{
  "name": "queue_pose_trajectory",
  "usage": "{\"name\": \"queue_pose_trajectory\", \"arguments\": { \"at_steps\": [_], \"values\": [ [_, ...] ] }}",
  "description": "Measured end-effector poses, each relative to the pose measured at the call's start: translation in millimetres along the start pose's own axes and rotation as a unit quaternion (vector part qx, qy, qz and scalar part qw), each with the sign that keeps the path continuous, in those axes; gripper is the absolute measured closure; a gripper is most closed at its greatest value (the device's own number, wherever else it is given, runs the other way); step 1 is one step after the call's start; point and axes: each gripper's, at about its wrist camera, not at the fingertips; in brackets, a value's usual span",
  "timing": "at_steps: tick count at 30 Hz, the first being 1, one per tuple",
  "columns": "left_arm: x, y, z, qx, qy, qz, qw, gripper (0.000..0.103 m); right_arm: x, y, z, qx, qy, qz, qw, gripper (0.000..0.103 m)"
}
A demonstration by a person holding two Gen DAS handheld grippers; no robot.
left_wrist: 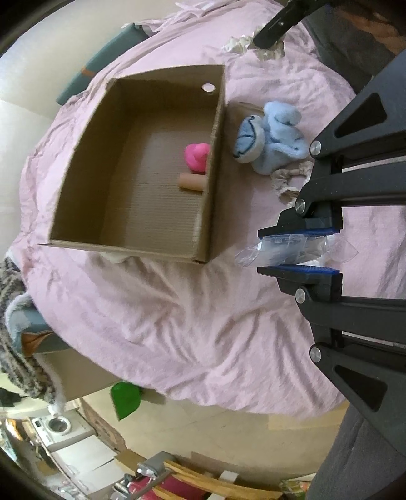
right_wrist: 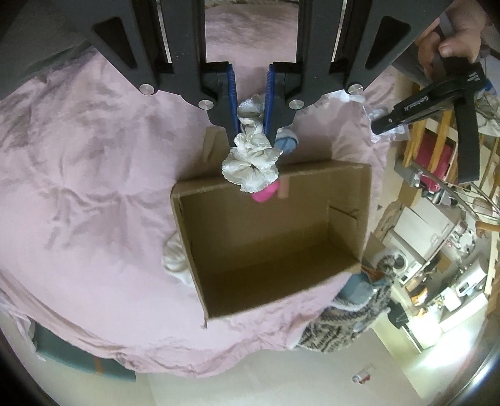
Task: Organize soft objects
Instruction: 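Carry both items into the box and open both tools to drop them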
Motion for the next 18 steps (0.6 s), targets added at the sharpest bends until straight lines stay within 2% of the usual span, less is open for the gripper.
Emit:
{"name": "queue_pose_trajectory", "arguments": {
  "at_steps": [5,10,18],
  "values": [
    [-24.6,7.5,-19.2,0.022,0.051,-0.005,0.9985,0.090,-19.9,-4.0,-18.4,-0.020,0.038,0.000,0.999,0.087],
    [-39.3,19.2,-42.9,0.037,0.089,-0.006,0.9953,0.090,-25.0,-2.6,-43.7,-0.025,0.057,-0.002,0.998,0.087],
    [-33.9,38.7,-84.9,0.061,0.120,-0.014,0.9908,0.090,-8.7,-4.5,-77.3,-0.045,0.063,0.011,0.997,0.087]
  ]
}}
Point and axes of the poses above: each gripper's, at about its wrist camera, not at the fingertips, and x roughly the way its jaws point, y to its right, z to its underside, and after that the axes turned 5 degrees about -y, right-handed
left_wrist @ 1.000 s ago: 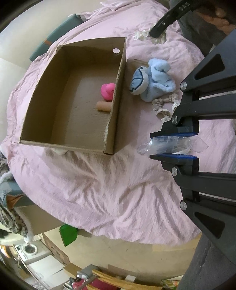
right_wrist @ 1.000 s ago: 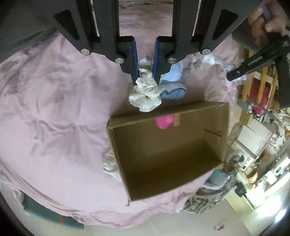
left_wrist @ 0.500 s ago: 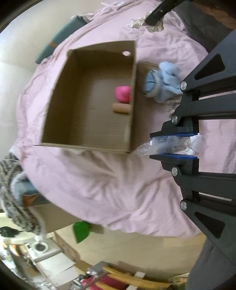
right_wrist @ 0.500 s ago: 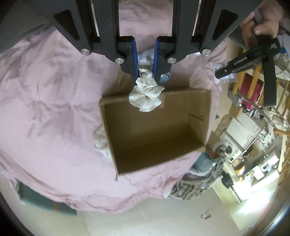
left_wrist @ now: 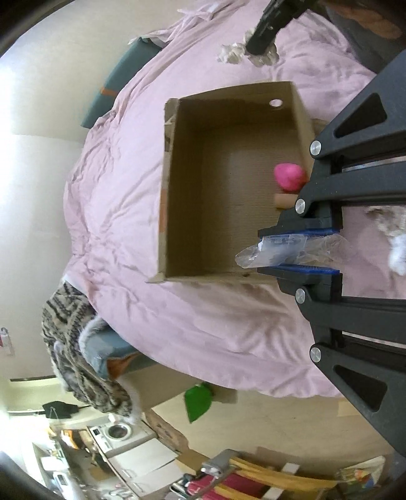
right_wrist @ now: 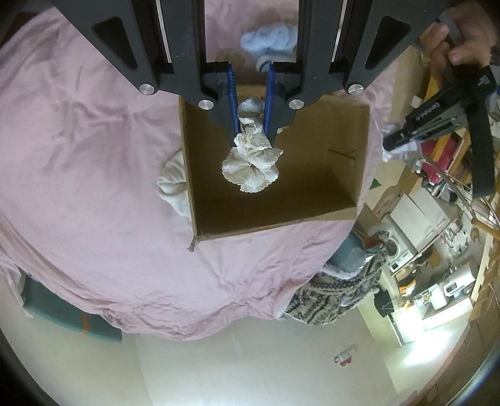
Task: Organize soft objects
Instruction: 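Carry both items into the box and open both tools to drop them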
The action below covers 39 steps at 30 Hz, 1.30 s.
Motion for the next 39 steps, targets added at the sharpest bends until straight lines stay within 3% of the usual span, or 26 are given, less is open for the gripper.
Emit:
{"name": "queue_pose_trajectory", "arguments": {
  "at_steps": [6,18,30,39],
  "values": [
    [25.0,4.6,-5.6,-0.001,0.021,0.005,0.9998,0.090,34.1,6.2,0.2,0.014,-0.023,-0.005,1.000,0.087],
    [59.9,1.2,3.4,0.004,0.013,0.018,0.9998,0.090,71.6,5.9,12.4,0.010,-0.074,0.010,0.997,0.086],
    [54.0,12.9,10.0,0.030,0.027,0.023,0.9989,0.090,82.1,6.7,13.9,0.011,-0.097,0.014,0.995,0.086],
    [56.7,9.9,10.4,0.019,0.013,0.033,0.9992,0.090,86.6,5.3,16.2,0.006,-0.104,0.008,0.995,0.086]
  ]
}}
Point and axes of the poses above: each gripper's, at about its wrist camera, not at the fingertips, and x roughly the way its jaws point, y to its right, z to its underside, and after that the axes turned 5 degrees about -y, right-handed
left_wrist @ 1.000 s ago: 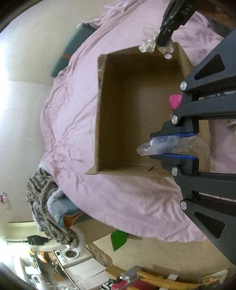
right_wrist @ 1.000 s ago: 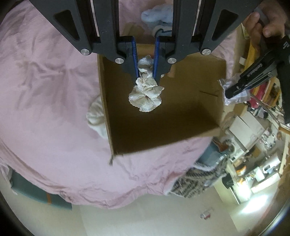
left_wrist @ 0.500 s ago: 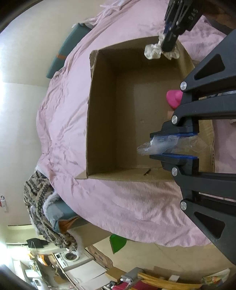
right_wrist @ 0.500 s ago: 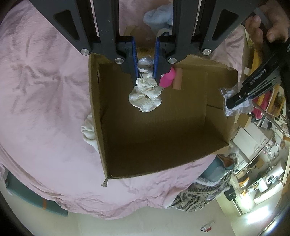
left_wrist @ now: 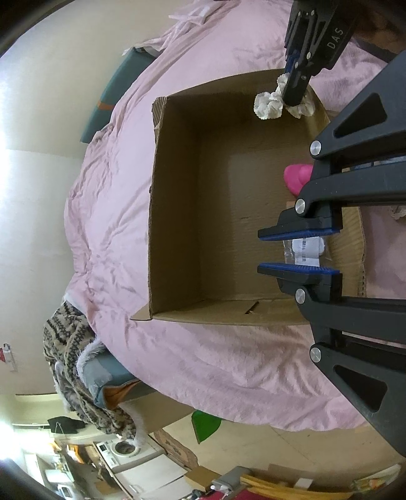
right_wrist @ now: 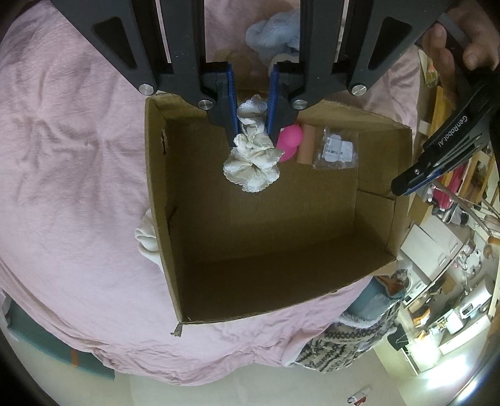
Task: Organize soft objects
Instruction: 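Carry both items into the box and open both tools to drop them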
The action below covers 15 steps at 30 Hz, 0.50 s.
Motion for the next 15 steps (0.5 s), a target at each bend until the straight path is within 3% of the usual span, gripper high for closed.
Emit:
{"name": "queue_pose_trajectory", "arguments": {
  "at_steps": [8,11,15],
  "values": [
    [2.7,1.0,2.5,0.001,-0.009,0.000,1.0000,0.085,1.2,3.2,-1.2,0.007,-0.003,-0.008,1.000,0.084],
    [2.3,1.4,2.6,0.000,-0.007,-0.001,1.0000,0.077,0.2,6.5,-1.1,0.014,-0.001,-0.014,1.000,0.079],
    [-1.0,1.6,3.7,0.000,0.001,-0.005,1.0000,0.052,-1.4,9.4,-0.9,0.023,0.002,-0.018,1.000,0.070]
  ]
}}
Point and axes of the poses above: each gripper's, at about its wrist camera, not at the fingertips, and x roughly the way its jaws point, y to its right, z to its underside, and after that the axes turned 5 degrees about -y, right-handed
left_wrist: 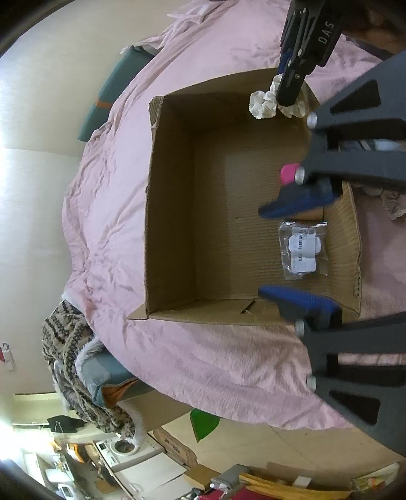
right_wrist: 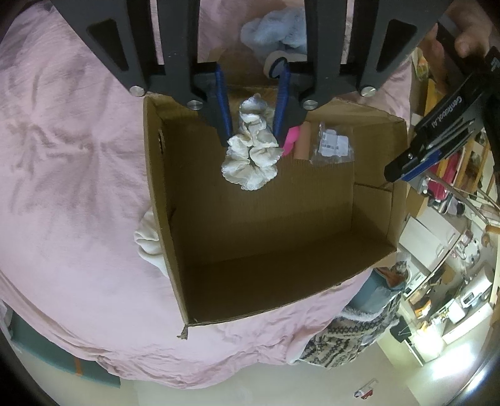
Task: Organize soft objects
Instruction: 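Carry both items into the box and open both tools to drop them, then withdraw both tools from the box toward the white sock bundle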
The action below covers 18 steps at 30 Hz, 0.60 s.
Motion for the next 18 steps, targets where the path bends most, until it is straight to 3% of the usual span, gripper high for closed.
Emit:
{"name": "queue_pose_trajectory", "arguments": {
  "at_steps": [1,2,4,18],
  "values": [
    [-1.9,0.4,0.3,0.000,0.004,-0.001,1.0000,0.045,-0.5,0.1,-0.3,0.002,0.002,-0.001,1.000,0.062],
    [-4.1,0.8,0.4,0.001,0.009,0.000,1.0000,0.043,-1.6,0.6,-0.7,0.005,0.004,-0.003,1.000,0.044],
    [-7.5,1.1,0.1,0.000,0.014,0.006,0.9999,0.036,-5.1,1.2,-0.6,0.011,0.017,-0.005,1.000,0.032],
    [-10.7,-1.4,-2.0,-0.007,0.006,0.004,1.0000,0.034,-8.5,1.6,-2.6,0.014,0.024,-0.003,1.000,0.032]
  ]
}}
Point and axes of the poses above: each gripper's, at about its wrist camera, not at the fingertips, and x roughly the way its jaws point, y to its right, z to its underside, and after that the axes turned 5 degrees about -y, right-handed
